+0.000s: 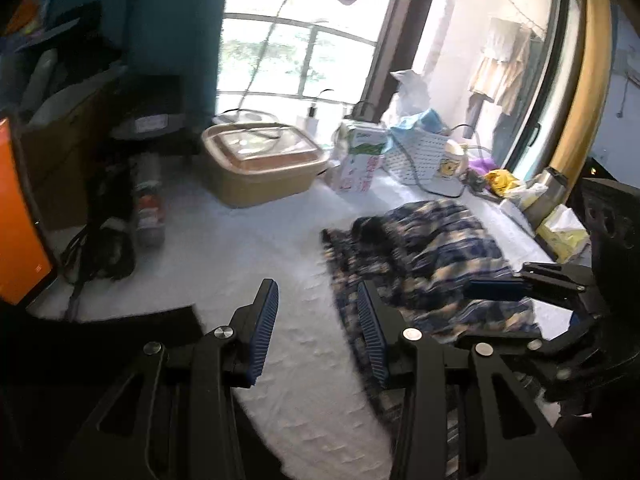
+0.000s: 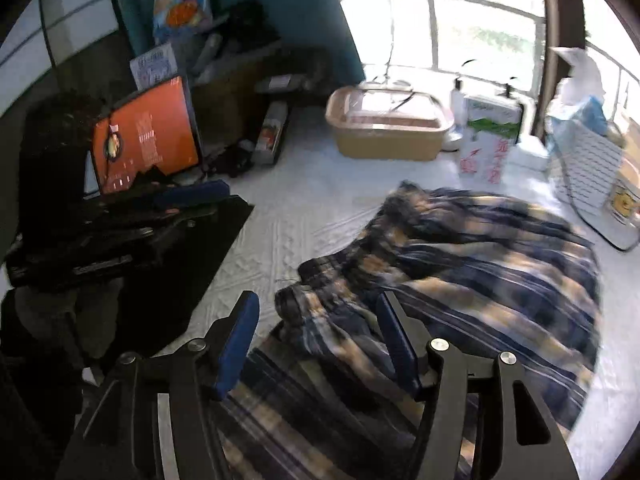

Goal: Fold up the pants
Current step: 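Lower the pants bundle onto the desk with both grippers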

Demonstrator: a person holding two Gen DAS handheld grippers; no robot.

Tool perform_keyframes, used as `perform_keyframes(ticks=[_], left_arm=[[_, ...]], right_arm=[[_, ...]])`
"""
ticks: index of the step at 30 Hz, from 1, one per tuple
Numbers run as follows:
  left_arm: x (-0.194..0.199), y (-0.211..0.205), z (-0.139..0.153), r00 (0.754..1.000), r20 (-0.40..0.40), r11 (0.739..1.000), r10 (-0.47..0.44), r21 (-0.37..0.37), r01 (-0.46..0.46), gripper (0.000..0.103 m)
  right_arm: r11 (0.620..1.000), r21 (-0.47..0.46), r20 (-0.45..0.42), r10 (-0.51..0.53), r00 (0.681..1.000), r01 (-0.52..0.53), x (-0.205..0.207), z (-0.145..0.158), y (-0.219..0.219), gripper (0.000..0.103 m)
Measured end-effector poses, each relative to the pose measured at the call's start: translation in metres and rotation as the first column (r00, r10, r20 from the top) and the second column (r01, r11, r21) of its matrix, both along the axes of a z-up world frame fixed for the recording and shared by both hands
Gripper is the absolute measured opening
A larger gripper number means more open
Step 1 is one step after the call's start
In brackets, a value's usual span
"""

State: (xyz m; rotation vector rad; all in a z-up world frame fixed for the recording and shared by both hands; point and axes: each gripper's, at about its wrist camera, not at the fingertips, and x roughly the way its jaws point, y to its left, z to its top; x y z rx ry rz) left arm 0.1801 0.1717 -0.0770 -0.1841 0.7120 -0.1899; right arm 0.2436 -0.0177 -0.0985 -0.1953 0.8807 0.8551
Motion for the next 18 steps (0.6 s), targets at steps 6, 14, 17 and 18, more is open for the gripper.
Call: perform_keyframes(ticks=[6, 14, 17, 18], left_arm=[[0.021, -0.048, 0.000, 0.991, -0.018, 0.991, -0.130, -0.017, 0.130, 0.061], [0.073, -0.080, -0.024, 0.986, -0.106, 0.985, -0.130, 0.099, 0.141, 0.052], [0.095, -0.076, -0.033, 0.980, -0.161, 0.990, -0.118, 0.060, 0.129, 0.018], [0.099, -0.074, -0.035, 0.979, -0.165, 0.990, -0.117, 0.054, 0.127, 0.015]], right_arm=[[0.979, 0.066, 0.073, -0.200, 0.977, 0.195, 0.018, 0.023, -0.082, 0.063], [0.927, 0.087, 0.092, -0.371, 0.924, 0.364, 0.079, -0.001, -0.170, 0.036], [0.933, 0.115, 0.060, -0.348, 0.935, 0.340, 0.100, -0.011, -0.179, 0.031], [0.937, 0.120, 0.058, -0.337, 0.940, 0.328, 0.107, -0.013, -0.178, 0.031]])
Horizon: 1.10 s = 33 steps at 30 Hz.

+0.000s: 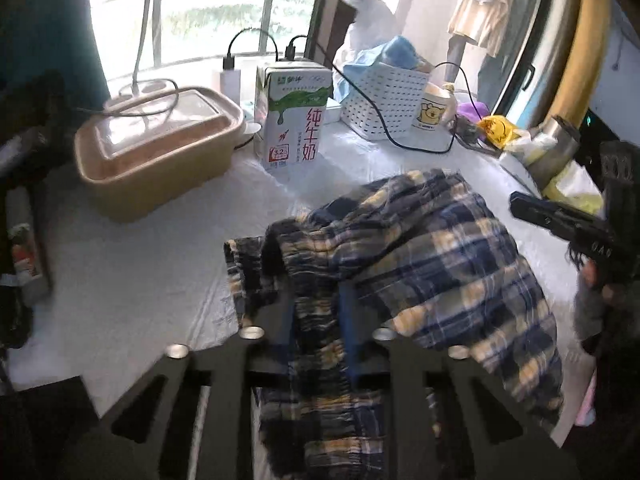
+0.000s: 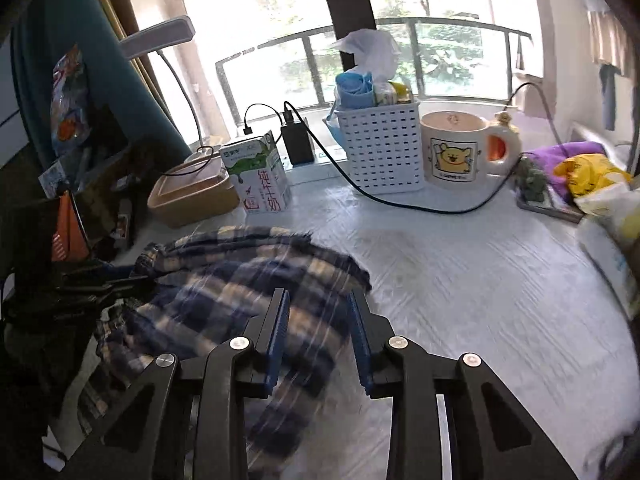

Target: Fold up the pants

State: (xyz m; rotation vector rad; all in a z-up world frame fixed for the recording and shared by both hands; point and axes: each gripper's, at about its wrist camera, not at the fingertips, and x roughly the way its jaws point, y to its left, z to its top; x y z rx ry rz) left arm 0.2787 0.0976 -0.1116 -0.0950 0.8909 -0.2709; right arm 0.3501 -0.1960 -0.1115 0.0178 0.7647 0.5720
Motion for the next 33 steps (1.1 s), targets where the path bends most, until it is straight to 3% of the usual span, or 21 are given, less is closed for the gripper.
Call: perform_keyframes(ticks=[3, 6, 11, 15, 19, 22, 26, 30, 33], left_arm=[[0.011, 0.000, -0.005, 1.000, -0.018, 0.999, 0.015, 0.038, -0.014, 0.012], [0.016, 0.005, -0.009, 0.998, -0.039, 0.998, 0.045, 0.051, -0.043, 0.012], [0.009, 0.018, -0.016, 0.993, -0.049, 0.994, 0.110, 0.024, -0.109, 0.014], [-0.007, 0.024, -0.002, 0.982, -0.046, 0.983, 0.181, -0.028, -0.182, 0.016], [-0.018, 0.028, 0.020, 0.980, 0.010, 0.980, 0.196, -0.010, -0.196, 0.017], [-0.022, 0.027, 0.021, 0.989, 0.011, 0.989, 0.147, 0.006, -0.148, 0.017], [-0.028, 0.026, -0.004, 0.993, -0.061, 0.995, 0.099, -0.004, -0.099, 0.017], [-0.044, 0.027, -0.016, 0.995, -0.069, 0.996, 0.065, -0.051, -0.069, 0.017], [-0.052, 0.032, -0.019, 0.996, -0.048, 0.996, 0.070, -0.059, -0.073, 0.020]], right_arm=[[0.997, 0.003, -0.030, 0.071, 0.997, -0.071, 0.020, -0.009, 0.012, 0.031], [0.992, -0.055, -0.062, 0.110, 0.992, -0.113, 0.040, -0.026, 0.033, 0.031], [0.984, -0.098, -0.102, 0.137, 0.985, -0.147, 0.057, -0.047, 0.055, 0.031], [0.980, -0.117, -0.098, 0.150, 0.984, -0.161, 0.061, -0.050, 0.060, 0.032], [0.986, -0.097, -0.102, 0.124, 0.987, -0.134, 0.063, -0.046, 0.056, 0.032], [0.992, -0.070, -0.063, 0.100, 0.993, -0.104, 0.047, -0.025, 0.045, 0.032], [0.991, -0.056, -0.016, 0.119, 0.993, -0.120, 0.006, 0.000, 0.038, 0.032], [0.978, -0.079, -0.043, 0.188, 0.981, -0.191, -0.039, -0.004, 0.053, 0.032], [0.961, -0.174, -0.072, 0.205, 0.976, -0.214, -0.058, -0.024, 0.069, 0.032]])
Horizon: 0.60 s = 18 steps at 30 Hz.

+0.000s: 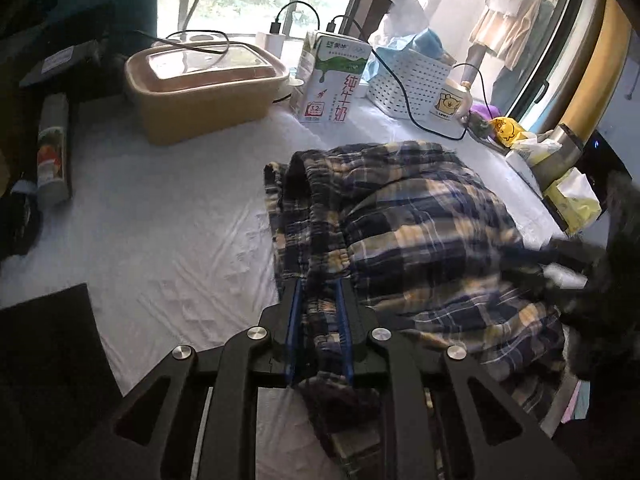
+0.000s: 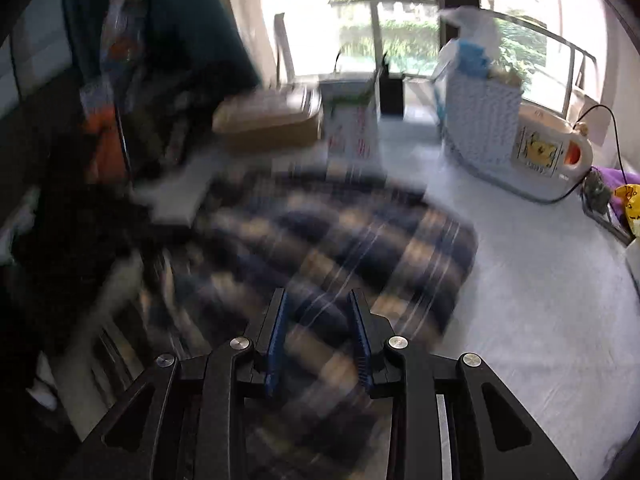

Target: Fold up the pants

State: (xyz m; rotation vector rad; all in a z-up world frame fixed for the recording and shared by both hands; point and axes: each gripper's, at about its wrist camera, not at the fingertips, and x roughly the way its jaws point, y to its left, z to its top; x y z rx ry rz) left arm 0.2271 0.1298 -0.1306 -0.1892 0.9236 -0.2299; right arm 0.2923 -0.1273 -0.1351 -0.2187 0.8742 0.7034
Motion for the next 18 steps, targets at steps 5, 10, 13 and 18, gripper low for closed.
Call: perform_keyframes(ticks=[5, 10, 13, 18], left_arm=[[-0.004, 0.002, 0.004, 1.000, -0.003, 1.000, 0.005, 0.008, -0.005, 0.021], [-0.027, 0.007, 0.017, 0.999, 0.011, 0.999, 0.047, -0.007, -0.047, 0.021], [-0.040, 0.008, 0.015, 0.998, 0.004, 0.998, 0.067, -0.011, -0.067, 0.021], [-0.055, 0.011, -0.004, 0.992, -0.055, 0.994, 0.110, 0.017, -0.109, 0.021]], right_arm=[[0.995, -0.103, 0.035, -0.010, 0.999, 0.014, -0.020, -0.026, 0.005, 0.031], [0.993, -0.106, 0.023, -0.044, 0.999, 0.046, -0.028, -0.024, -0.009, 0.032], [0.993, -0.112, 0.032, -0.033, 0.999, 0.037, -0.040, -0.023, -0.017, 0.032], [0.993, -0.117, 0.030, -0.001, 1.000, 0.005, -0.065, -0.023, -0.037, 0.032]])
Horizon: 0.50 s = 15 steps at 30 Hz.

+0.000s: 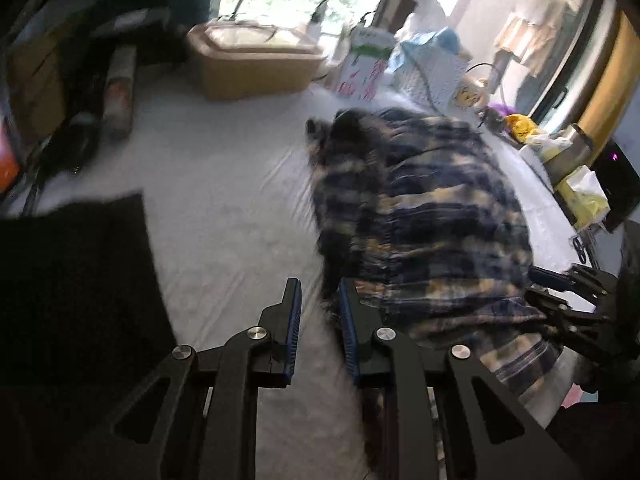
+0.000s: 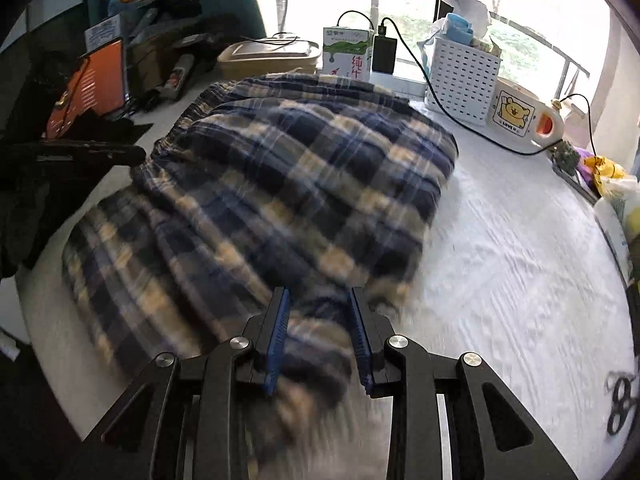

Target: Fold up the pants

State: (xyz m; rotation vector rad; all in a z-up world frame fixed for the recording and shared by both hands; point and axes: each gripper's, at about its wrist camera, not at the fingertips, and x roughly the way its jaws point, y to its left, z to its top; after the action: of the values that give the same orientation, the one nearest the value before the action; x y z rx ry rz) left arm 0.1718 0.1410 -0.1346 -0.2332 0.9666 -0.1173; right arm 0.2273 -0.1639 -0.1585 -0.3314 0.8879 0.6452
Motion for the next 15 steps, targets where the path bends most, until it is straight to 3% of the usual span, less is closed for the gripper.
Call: perform_keyframes(ticks=[7, 10, 15], left_arm=[[-0.010, 0.004, 0.025, 0.999, 0.033, 0.999, 0.032, 0.033, -0.033, 0.021], [0.001, -0.001, 0.050, 0.992, 0.127, 1.000, -0.003, 0.010, 0.002, 0.021], [0.052, -0.026, 0.058, 0.979, 0.173, 0.993, -0.111, 0.062, 0.102, 0.023]], right_arm=[[0.999, 0.040, -0.074, 0.009, 0.997, -0.006, -0.014, 0.009, -0.041, 0.032], [0.996, 0.085, -0.020, -0.009, 1.000, 0.011, -0.008, 0.029, -0.053, 0.032], [0.989, 0.144, 0.084, -0.031, 0.996, 0.018, 0.046, 0.049, -0.041, 0.032]])
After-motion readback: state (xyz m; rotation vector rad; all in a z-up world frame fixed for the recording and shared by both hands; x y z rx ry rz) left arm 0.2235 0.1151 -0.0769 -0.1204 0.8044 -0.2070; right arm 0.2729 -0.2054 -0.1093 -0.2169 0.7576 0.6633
